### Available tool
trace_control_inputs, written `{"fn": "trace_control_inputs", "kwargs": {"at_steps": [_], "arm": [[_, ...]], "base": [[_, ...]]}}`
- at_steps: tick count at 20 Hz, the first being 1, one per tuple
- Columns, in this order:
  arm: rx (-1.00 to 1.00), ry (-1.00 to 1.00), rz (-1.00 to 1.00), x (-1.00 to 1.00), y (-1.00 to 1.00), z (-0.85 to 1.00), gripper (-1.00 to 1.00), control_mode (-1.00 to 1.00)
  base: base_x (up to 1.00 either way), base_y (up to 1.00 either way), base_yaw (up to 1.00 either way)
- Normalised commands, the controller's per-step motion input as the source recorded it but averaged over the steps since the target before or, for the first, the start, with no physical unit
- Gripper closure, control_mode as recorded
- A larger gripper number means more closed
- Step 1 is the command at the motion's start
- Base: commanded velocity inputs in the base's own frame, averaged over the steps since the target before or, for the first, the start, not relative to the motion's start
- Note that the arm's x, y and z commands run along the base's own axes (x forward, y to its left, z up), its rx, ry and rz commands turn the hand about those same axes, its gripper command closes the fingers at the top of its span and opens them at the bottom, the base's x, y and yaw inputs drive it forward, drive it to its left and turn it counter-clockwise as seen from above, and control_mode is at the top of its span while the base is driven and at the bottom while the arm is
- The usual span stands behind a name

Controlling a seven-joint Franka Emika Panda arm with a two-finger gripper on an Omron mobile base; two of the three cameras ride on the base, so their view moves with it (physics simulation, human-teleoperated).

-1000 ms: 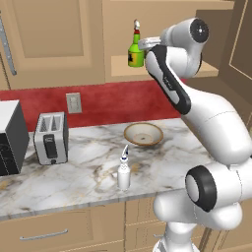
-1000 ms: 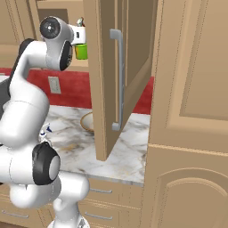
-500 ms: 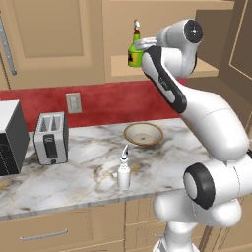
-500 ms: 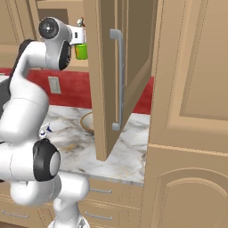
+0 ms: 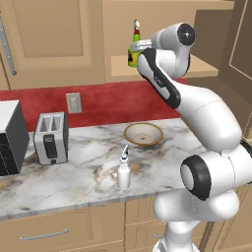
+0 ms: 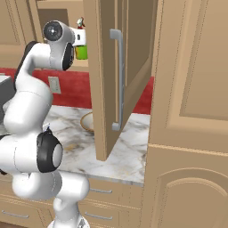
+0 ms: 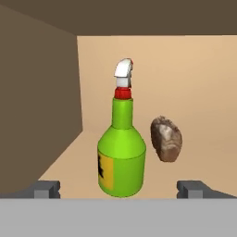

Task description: Pick the spray and spray from the cabinet and place them on the counter.

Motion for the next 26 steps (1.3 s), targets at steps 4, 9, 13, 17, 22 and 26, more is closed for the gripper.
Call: {"fn": "trace_control_inputs", "kwargs": {"at_steps": [4,9,13,17,22,26], "arm": [[0.0,0.0,0.0,0.32,0.03,-0.02,-1.0,-1.0],[0.0,0.0,0.0,0.18,0.03,0.0,-1.0,-1.0],[0.0,0.02,0.0,0.06,0.07,-0.02,-1.0,-1.0],[0.0,0.01,0.0,0.1,0.04,-0.05,-1.0,-1.0],[0.0,0.02,0.0,0.1,0.0,-0.05,-1.0,-1.0],[0.0,0.02,0.01,0.09,0.0,-0.04,-1.0,-1.0]], "base": [[0.0,0.0,0.0],[0.0,0.0,0.0],[0.0,0.0,0.0],[0.0,0.0,0.0],[0.0,0.0,0.0],[0.0,0.0,0.0]]}}
